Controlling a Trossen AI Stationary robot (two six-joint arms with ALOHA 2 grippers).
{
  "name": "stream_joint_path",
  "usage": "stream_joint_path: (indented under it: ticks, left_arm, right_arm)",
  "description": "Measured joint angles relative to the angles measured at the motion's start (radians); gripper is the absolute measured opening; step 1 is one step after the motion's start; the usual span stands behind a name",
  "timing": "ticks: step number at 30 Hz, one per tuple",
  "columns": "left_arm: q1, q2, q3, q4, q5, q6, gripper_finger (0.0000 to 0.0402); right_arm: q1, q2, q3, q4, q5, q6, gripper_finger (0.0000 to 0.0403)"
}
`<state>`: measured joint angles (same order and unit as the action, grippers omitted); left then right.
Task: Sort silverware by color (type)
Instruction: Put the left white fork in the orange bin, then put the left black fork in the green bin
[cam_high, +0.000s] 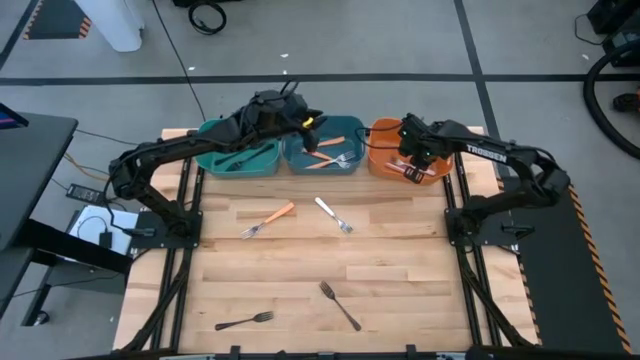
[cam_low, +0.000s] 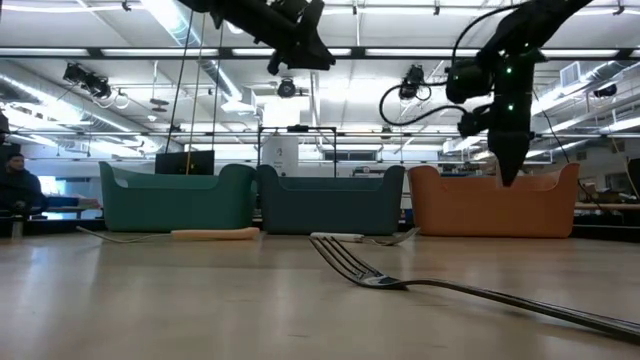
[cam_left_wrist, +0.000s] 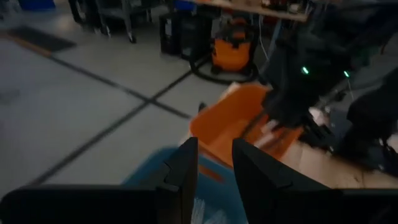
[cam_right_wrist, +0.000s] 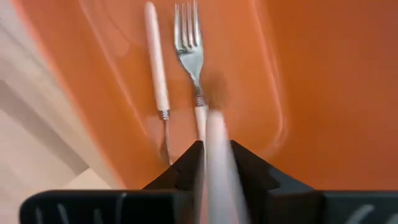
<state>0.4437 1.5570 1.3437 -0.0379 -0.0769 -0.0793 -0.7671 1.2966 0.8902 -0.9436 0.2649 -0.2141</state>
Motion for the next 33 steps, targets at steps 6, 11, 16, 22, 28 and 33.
stream_joint_path:
  ticks: [6,11,16,22,28,33]
  left_arm:
    - [-0.010,0.000,0.000,-0.146,-0.020,-0.146,0.0109]
    - [-0.033,0.000,0.000,-0.228,-0.021,-0.193,0.0109]
    - [-0.075,0.000,0.000,-0.431,-0.020,-0.197,0.0109]
    - [-0.145,0.000,0.000,-0.631,-0.004,-0.282,0.0109]
    - [-0.249,0.000,0.000,-0.723,0.040,-0.218,0.0109]
    - [-0.335,0.000,0.000,-0.732,0.075,-0.129,0.0109]
  right_arm:
    - [-0.015,0.026,0.000,0.025,0.007,-0.034,0.0090]
    - [-0.016,-0.008,0.000,0.099,0.029,-0.079,0.0090]
    - [-0.016,-0.065,0.000,0.154,0.052,-0.096,0.0091]
    - [-0.015,-0.131,0.000,0.216,0.051,-0.093,0.0091]
    - [-0.014,-0.188,0.000,0.217,0.052,-0.036,0.0091]
    - [-0.009,-0.242,0.000,0.178,0.053,0.092,0.0092]
